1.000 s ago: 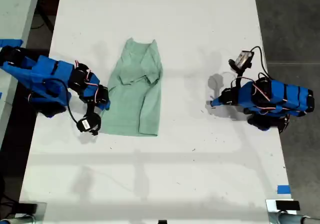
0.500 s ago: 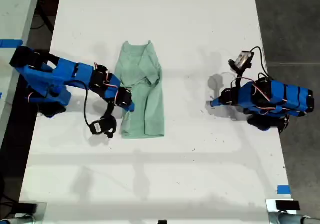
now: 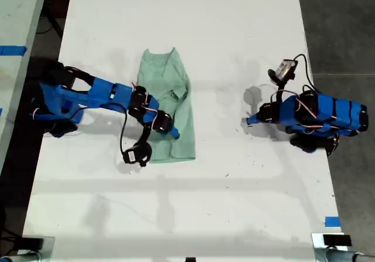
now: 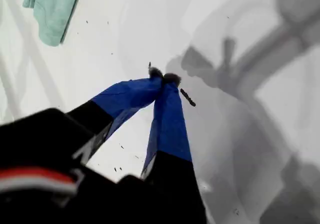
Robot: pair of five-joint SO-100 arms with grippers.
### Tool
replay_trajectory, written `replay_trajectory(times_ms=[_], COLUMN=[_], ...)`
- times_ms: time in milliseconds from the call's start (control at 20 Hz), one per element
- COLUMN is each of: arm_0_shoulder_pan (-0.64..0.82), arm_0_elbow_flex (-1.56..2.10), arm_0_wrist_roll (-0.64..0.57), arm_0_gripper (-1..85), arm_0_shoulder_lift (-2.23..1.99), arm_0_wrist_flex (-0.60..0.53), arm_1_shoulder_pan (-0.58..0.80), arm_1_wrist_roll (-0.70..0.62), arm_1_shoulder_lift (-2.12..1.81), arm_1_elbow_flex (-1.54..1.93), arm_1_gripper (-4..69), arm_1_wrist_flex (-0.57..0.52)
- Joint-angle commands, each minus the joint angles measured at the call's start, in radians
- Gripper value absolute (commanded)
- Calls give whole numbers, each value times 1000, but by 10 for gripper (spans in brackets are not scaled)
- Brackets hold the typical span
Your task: Fold t shirt
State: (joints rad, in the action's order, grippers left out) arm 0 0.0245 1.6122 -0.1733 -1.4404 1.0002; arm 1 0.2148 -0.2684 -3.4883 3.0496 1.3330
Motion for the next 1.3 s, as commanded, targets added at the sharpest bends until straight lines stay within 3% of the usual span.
replay_trajectory(times_ms=[0, 100, 250, 400, 600, 700, 850, 900, 950, 1000, 1250], arm_0_shoulder_pan=[14, 35, 89, 143, 287, 318, 376, 385, 390, 430, 422], arm_0_elbow_flex=[-29, 83, 462, 962, 1322, 1359, 1549, 1640, 1681, 1680, 1678], arm_0_wrist_roll=[-2, 37, 109, 115, 32, -8, -21, -17, 21, 26, 8], arm_0_gripper=[82, 6, -3, -3, -3, -3, -3, -3, -3, -3, -3], arm_0_shoulder_lift=[-199, -376, -772, -1158, -1117, -1150, -1552, -1847, -2160, -2149, -2154], arm_0_wrist_flex=[84, 137, 69, -202, -511, -543, -449, -319, -78, -28, -46], arm_1_shoulder_pan=[0, 0, 0, 2, 2, 3, 2, 0, 0, 2, 0], arm_1_wrist_roll=[3, 3, 3, 3, 6, 8, 8, 8, 8, 6, 9], arm_1_shoulder_lift=[-12, -12, -12, -12, -12, -12, -12, -12, -12, -12, -12], arm_1_elbow_flex=[57, 57, 57, 57, 57, 57, 57, 57, 57, 57, 57], arm_1_gripper=[-1, -1, -1, -1, -1, -1, -1, -1, -1, -1, -1], arm_1_wrist_flex=[0, 0, 0, 0, 0, 0, 0, 0, 0, 2, 2])
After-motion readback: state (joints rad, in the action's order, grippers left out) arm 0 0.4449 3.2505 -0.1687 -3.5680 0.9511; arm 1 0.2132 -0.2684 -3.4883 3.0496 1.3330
